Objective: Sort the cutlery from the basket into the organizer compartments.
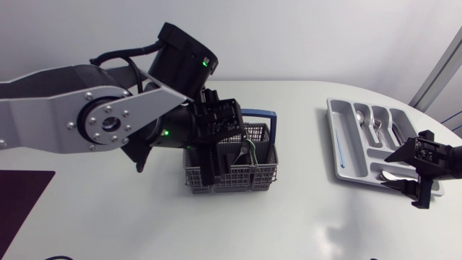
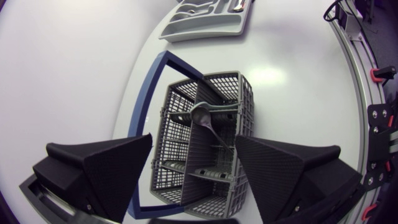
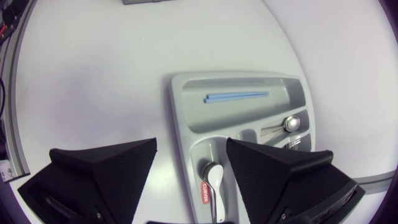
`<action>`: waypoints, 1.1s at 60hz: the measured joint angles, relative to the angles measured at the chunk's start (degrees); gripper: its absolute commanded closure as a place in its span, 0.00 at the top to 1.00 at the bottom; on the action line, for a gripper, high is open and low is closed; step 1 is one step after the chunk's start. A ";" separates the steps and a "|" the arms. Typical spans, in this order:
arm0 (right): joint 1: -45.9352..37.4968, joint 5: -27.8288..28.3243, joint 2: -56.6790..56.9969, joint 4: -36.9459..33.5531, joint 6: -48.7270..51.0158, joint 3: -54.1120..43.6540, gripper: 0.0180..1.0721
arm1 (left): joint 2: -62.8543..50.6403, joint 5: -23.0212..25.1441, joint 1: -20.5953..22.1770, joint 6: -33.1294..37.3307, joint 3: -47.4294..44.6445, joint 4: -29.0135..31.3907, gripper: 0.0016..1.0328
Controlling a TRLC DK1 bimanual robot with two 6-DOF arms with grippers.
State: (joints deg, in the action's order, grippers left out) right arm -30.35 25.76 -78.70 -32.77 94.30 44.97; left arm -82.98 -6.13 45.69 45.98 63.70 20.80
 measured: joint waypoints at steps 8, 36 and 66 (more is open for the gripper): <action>3.39 1.53 6.01 -0.02 -2.69 -5.57 0.79 | -1.09 0.00 -0.50 3.19 0.00 -2.10 0.89; 16.35 3.23 20.33 3.87 -14.56 -17.11 0.80 | -6.95 -0.42 1.33 10.97 -0.02 -8.33 0.63; 19.19 3.63 20.52 6.27 -18.08 -20.70 0.80 | -15.17 -2.16 1.38 16.04 2.38 -12.41 0.37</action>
State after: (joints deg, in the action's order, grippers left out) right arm -11.16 29.39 -58.17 -26.50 76.23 24.27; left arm -98.15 -8.29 47.07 62.02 66.08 8.38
